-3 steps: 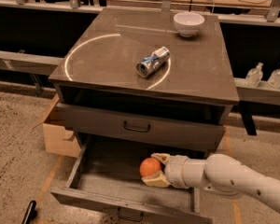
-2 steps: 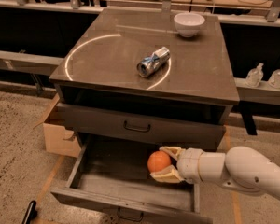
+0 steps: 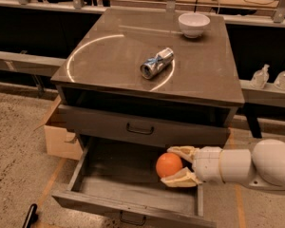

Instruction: Pick orange from middle drawer and place on counter

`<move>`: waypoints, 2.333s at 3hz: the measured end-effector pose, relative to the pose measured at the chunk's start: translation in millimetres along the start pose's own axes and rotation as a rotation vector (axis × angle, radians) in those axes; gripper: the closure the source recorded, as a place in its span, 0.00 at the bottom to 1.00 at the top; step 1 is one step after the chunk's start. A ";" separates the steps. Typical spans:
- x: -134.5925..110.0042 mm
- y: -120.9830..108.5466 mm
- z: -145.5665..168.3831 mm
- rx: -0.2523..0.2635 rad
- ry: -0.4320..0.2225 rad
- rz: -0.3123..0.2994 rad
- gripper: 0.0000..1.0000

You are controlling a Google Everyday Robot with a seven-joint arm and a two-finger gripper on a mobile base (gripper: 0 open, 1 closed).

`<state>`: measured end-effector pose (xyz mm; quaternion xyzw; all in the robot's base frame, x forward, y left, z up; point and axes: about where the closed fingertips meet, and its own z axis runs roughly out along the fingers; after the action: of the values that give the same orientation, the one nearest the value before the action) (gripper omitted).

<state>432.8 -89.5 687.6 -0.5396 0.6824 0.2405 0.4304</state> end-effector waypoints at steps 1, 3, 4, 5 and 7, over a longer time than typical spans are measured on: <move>0.1 0.3 0.5 -0.001 0.000 0.000 1.00; -81.7 -20.5 -35.1 0.027 -0.054 -0.062 1.00; -135.6 -40.9 -59.5 0.047 -0.040 -0.121 1.00; -169.2 -68.1 -73.1 0.073 -0.028 -0.178 1.00; -209.5 -143.8 -79.3 0.224 0.036 -0.289 1.00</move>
Offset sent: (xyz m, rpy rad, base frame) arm 0.0130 0.0075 0.0924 0.0496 -0.0993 0.0303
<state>552.4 -84.9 925.4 -0.5847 0.6280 0.0890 0.5058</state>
